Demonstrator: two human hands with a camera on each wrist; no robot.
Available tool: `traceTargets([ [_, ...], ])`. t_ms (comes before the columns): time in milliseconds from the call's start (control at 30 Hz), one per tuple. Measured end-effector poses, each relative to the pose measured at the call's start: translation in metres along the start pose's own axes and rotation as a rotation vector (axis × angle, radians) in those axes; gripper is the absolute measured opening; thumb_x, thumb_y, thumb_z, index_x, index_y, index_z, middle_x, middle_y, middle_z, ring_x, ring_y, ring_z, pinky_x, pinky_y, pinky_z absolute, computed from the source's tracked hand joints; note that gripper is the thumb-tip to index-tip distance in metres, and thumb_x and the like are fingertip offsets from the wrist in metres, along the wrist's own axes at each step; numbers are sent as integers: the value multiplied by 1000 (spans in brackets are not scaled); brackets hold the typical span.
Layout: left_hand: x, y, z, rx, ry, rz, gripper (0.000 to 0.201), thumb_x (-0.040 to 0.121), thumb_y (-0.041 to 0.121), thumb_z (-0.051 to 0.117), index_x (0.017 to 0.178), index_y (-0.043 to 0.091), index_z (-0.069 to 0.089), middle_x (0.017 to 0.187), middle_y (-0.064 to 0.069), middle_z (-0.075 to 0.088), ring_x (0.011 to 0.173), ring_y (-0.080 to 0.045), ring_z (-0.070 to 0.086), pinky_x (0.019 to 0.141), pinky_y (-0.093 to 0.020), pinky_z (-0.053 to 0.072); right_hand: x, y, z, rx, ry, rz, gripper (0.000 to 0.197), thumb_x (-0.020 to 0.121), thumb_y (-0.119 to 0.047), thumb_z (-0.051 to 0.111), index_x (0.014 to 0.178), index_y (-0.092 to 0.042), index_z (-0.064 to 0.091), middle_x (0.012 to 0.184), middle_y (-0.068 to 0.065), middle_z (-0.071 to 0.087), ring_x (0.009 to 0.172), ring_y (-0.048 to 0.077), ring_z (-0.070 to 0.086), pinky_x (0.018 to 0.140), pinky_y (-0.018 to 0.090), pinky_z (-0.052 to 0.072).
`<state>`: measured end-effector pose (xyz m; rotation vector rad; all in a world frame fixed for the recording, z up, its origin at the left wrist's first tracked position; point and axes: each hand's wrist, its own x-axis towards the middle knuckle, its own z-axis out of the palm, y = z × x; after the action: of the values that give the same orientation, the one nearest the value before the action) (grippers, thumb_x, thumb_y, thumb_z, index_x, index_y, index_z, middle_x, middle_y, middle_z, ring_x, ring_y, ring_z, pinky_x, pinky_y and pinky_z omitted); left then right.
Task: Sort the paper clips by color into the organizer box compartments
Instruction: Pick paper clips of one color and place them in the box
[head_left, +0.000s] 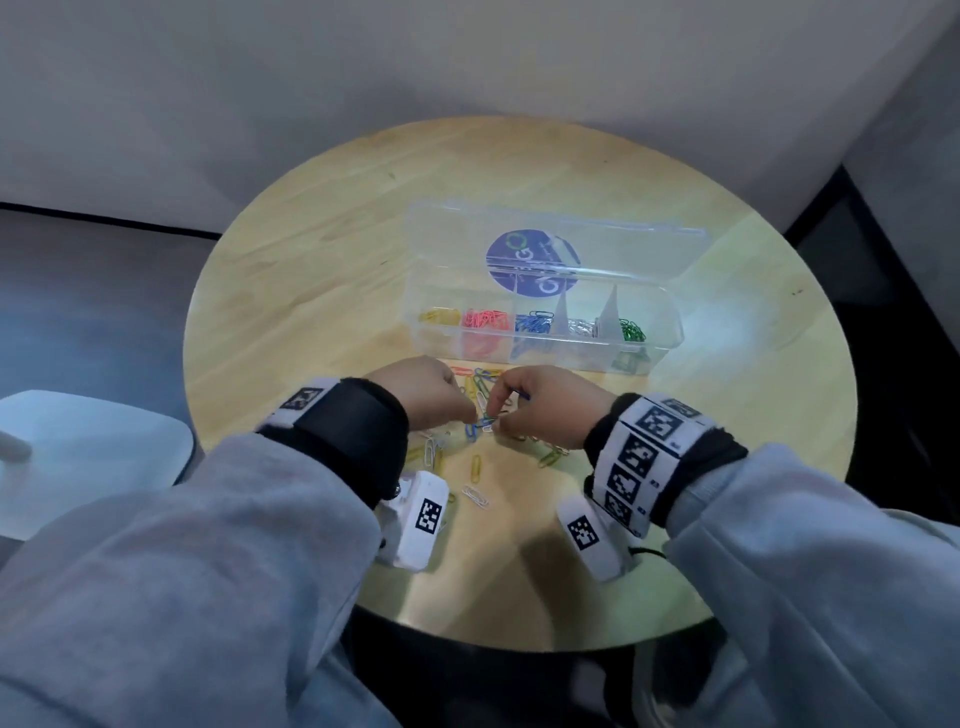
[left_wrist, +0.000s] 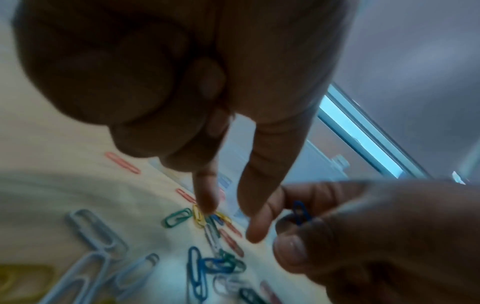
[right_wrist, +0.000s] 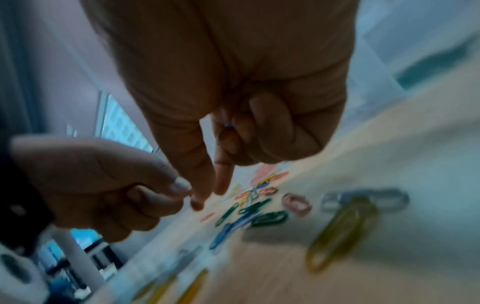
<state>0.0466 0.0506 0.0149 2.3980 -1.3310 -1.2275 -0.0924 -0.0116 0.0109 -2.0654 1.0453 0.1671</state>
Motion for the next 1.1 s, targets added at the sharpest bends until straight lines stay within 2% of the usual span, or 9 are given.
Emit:
traceTargets([
  [67,2,3,8,160,32,11,22,77,31,68,82,9,68,81,-7,68,73,-21,61,68,-31,48,6,-4,0,-94,-10,13,19,80,-12,65,98,-18,66,67,-9,48,58,6,46,53,21,38],
  [133,3,5,14,242,41,-9,24,75,31,69,90,11,71,89,-5,71,84,-21,65,70,-30,49,12,-6,3,-160,-25,13,20,78,-11,66,96,-20,65,79,-4,54,71,12,51,63,24,42],
  [300,7,9,20,344,50,-24,19,73,26,68,62,16,56,61,0,51,63,-20,50,46,-23,32,23,-13,13,-306,-63,-33,12,84,-11,61,86,-20,54,92,-1,53,86,17,49,73,23,38],
  [567,9,10,24,310,34,-20,23,75,19,65,58,14,50,59,-2,48,55,-18,44,46,-23,32,20,-11,16,-427,-88,20,5,82,-15,60,79,-12,57,88,7,56,80,20,50,69,26,40],
  [633,5,10,21,277,20,-17,21,75,21,66,60,13,53,61,-2,50,56,-18,45,48,-22,34,13,-7,9,-256,-75,48,16,78,-11,63,65,-16,54,81,5,58,73,18,52,64,24,42],
  [733,2,12,8,76,-19,20,14,75,22,69,69,13,60,63,-3,51,58,-20,45,56,-24,35,0,3,-9,168,-35,140,24,76,-7,64,60,-20,52,62,0,52,48,8,45,44,17,37],
  [867,-2,17,-3,-380,-134,91,27,82,6,63,60,12,48,57,-3,39,48,-15,32,45,-19,29,-17,24,-26,808,44,210,31,82,4,54,61,-16,45,60,0,44,49,10,30,42,20,23],
  [967,-2,22,0,-704,-159,100,43,84,-9,49,47,12,46,56,-4,39,42,-8,35,37,-11,30,-27,35,-28,1117,55,229,28,86,6,43,63,-9,44,60,4,48,44,9,41,39,16,30],
  [1100,-1,25,-3,-939,-115,86,36,85,-10,44,56,11,40,60,-6,42,34,-5,39,36,-8,32,-30,38,-25,1324,31,252,29,89,6,42,63,-6,47,64,9,54,43,9,52,41,14,43],
])
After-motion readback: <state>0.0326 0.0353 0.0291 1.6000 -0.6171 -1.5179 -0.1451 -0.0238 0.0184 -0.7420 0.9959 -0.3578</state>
